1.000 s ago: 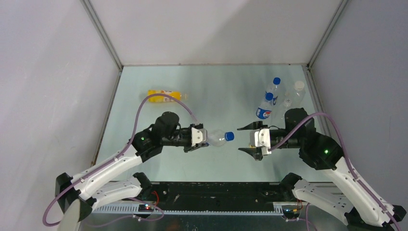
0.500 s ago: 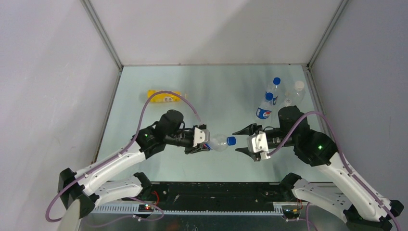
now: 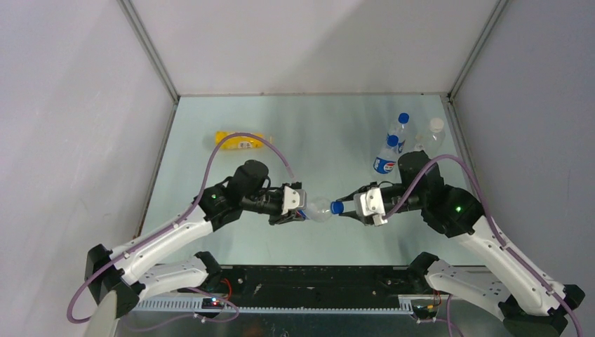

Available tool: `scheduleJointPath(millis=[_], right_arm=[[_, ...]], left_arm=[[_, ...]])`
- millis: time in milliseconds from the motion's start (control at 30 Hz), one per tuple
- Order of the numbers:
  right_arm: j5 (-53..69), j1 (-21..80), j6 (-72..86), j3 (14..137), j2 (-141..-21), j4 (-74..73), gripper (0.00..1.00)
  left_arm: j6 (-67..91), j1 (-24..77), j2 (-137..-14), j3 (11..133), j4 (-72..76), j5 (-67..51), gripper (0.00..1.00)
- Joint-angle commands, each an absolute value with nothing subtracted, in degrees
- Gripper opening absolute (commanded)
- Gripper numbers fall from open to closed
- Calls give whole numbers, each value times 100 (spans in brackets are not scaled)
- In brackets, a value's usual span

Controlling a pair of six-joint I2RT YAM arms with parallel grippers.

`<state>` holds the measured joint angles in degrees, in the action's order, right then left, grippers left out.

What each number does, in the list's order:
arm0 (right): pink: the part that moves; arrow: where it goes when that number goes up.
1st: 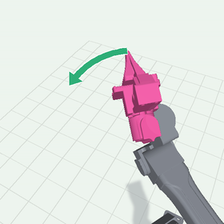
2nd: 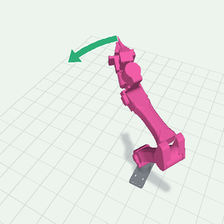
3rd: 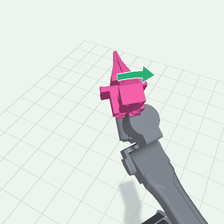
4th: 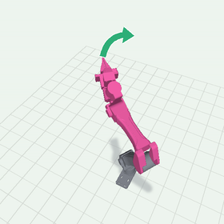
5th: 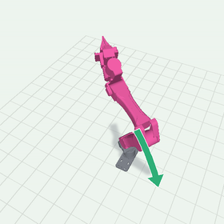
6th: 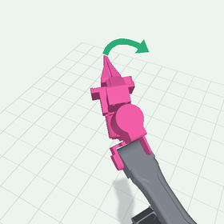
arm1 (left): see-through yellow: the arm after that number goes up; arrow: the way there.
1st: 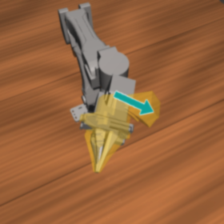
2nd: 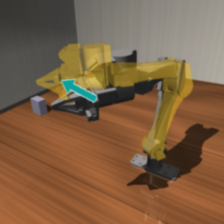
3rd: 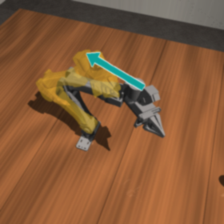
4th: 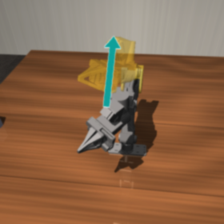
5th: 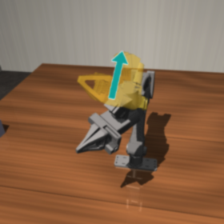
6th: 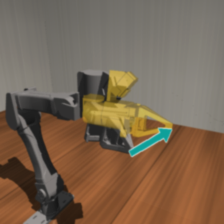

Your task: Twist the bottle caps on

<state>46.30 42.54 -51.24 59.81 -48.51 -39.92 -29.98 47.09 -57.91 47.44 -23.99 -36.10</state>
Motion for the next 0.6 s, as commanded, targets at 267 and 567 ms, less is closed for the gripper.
scheduleJointPath(millis=[267, 567], right_arm=[[3094, 4301, -956, 5994, -5433, -2715, 0], [1459, 3852, 3480, 5999, -5755, -2468, 0]], left_arm=[[-2878, 5192, -5225, 4515, -528, -1668, 2], [-3994, 6483, -4963, 3568, 932, 1616, 3]])
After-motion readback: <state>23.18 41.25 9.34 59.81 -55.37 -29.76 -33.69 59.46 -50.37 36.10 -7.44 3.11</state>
